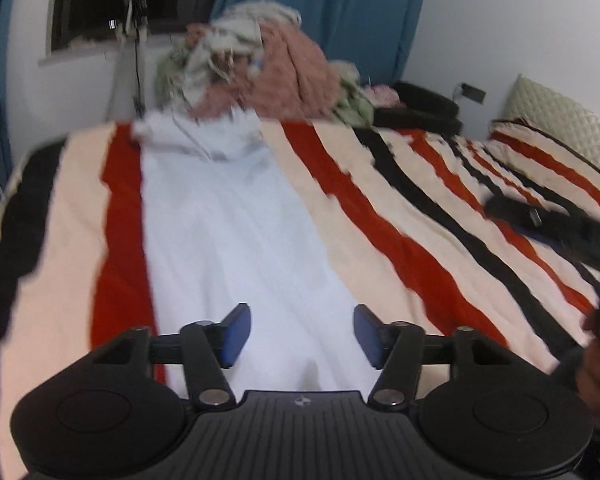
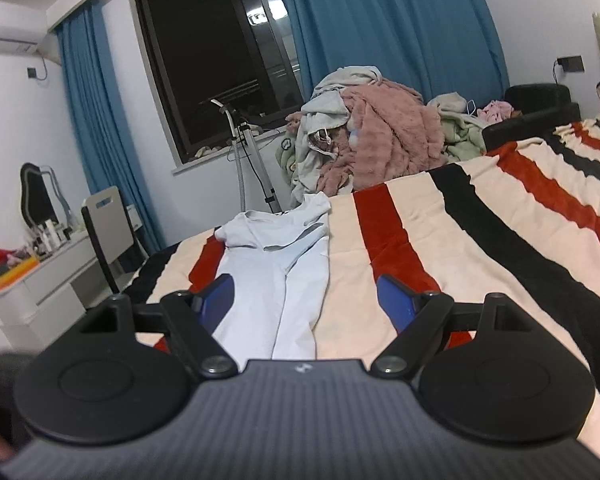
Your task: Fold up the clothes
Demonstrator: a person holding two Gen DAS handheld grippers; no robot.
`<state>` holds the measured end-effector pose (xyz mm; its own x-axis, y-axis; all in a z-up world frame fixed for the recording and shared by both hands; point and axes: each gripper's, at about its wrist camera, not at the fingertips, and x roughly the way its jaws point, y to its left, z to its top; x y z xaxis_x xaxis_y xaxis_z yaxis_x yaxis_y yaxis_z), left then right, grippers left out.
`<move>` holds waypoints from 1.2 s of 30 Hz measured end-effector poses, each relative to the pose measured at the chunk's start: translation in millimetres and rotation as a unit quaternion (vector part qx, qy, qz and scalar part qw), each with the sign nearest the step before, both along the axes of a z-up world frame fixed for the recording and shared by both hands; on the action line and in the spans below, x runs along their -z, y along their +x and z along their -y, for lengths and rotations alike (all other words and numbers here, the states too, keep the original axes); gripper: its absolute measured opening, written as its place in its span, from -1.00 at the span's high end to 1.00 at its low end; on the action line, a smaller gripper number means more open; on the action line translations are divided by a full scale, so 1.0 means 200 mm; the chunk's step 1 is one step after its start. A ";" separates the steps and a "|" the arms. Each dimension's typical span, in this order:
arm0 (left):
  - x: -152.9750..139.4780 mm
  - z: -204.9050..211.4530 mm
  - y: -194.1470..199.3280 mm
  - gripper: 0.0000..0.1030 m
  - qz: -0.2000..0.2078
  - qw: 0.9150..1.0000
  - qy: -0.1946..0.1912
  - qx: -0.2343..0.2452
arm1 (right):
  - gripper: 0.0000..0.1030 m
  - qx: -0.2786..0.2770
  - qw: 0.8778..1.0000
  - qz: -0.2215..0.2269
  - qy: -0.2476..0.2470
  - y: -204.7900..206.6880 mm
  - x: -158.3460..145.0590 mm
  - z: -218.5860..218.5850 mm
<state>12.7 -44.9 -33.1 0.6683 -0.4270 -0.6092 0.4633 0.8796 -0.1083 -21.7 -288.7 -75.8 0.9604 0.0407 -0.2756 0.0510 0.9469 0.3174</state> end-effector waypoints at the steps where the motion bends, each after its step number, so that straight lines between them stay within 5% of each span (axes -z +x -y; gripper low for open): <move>1: -0.02 -0.01 0.02 -0.35 0.007 1.000 -0.002 -0.009 | -0.57 0.000 1.000 -0.001 -0.002 0.00 0.00 -0.01; 9: 0.02 -0.13 0.02 -0.91 0.075 0.996 -0.019 -0.053 | -0.56 -0.002 1.000 -0.007 -0.025 0.04 0.04 -0.09; 23: 0.11 -0.25 0.03 -0.94 0.059 0.993 -0.035 -0.100 | -0.55 -0.006 0.999 -0.028 -0.040 0.23 0.06 -0.21; 30: 0.15 -0.30 0.09 -0.94 0.036 0.988 -0.049 -0.140 | -0.55 -0.001 1.000 -0.016 -0.006 0.54 -0.01 -0.19; 36: 0.15 -0.31 0.10 -0.94 0.045 0.983 -0.062 -0.169 | -0.38 -0.014 0.998 -0.035 0.048 0.94 0.11 -0.03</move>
